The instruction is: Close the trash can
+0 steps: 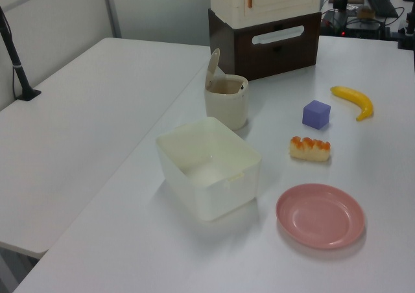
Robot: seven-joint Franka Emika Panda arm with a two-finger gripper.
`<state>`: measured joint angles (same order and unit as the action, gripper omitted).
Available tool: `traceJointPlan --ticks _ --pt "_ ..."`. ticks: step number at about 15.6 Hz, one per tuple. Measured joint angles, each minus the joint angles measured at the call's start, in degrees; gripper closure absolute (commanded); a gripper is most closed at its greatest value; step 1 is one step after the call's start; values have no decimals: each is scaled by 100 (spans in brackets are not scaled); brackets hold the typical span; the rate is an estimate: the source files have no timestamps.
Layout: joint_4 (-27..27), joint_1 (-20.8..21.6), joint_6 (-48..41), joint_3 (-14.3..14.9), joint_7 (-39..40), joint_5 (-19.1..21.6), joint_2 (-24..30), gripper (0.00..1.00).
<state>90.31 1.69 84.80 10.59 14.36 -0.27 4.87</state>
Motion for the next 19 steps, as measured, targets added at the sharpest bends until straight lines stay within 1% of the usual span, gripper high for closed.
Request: traceJointPlan --ticks 1,4,6,7,8,9,10,11,13,16,19 --pt "-1 3 -43 0 64 -16 -1 0" --pt "-11 13 -419 -9 704 -295 0 0" --pt "-32 12 -452 -1 1014 -353 2 14" --pt "-52 13 -452 -3 1018 -352 2 29" --pt "-81 13 -336 -5 932 -324 0 49" --pt "-88 13 -102 -5 666 -236 -3 72" --pt "-88 15 205 -8 280 -112 -15 100" --pt "-87 24 495 -15 -129 -15 -46 100" --pt "-88 106 851 -18 -608 38 -159 100" --pt "-91 191 1111 -19 -778 38 -331 100" --pt "-92 194 1565 -18 -789 68 -466 100"
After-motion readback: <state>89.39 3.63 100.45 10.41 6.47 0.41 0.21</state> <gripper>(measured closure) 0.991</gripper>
